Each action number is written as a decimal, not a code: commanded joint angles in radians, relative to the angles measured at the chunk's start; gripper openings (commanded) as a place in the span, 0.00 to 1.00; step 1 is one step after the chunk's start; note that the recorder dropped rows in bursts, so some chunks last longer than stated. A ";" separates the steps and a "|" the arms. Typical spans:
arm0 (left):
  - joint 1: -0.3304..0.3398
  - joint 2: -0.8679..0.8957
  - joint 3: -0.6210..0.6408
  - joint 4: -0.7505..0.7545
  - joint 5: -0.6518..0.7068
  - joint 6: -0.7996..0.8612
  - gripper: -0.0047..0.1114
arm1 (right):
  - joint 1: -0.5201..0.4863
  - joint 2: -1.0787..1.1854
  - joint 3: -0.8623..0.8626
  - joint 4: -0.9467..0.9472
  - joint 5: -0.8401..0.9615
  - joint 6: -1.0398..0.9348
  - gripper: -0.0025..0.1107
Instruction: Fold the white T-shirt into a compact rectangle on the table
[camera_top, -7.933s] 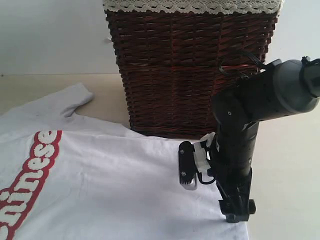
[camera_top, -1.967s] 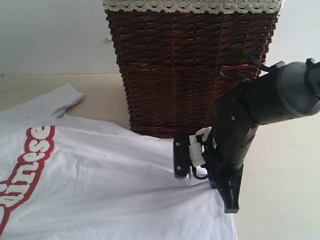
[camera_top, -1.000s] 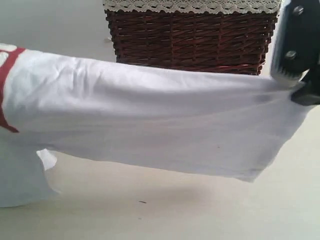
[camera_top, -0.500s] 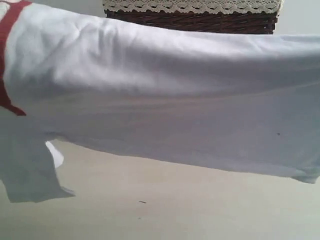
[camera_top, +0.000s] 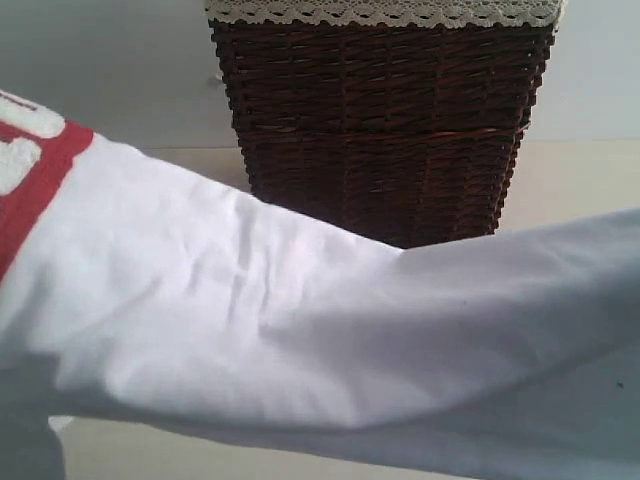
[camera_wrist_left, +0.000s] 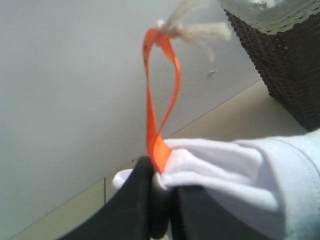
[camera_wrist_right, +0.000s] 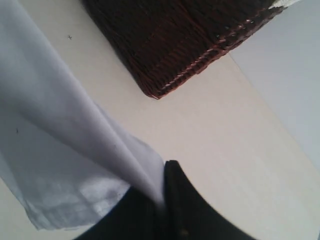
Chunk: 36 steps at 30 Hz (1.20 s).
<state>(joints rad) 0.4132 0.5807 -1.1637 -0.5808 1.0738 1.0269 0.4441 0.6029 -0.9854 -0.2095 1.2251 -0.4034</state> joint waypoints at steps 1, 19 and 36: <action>-0.006 -0.026 0.001 0.026 -0.001 -0.019 0.04 | -0.002 -0.061 0.001 0.030 -0.004 0.006 0.02; -0.017 0.052 0.508 0.073 -0.063 -0.193 0.04 | -0.002 0.353 0.155 -0.021 -0.004 0.341 0.02; -0.124 0.639 0.643 -0.878 -0.743 1.070 0.29 | -0.002 0.874 0.153 -0.691 -0.492 1.039 0.02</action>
<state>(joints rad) 0.2996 1.1300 -0.4690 -1.3943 0.3696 2.0562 0.4441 1.4391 -0.8304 -0.7522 0.7976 0.5152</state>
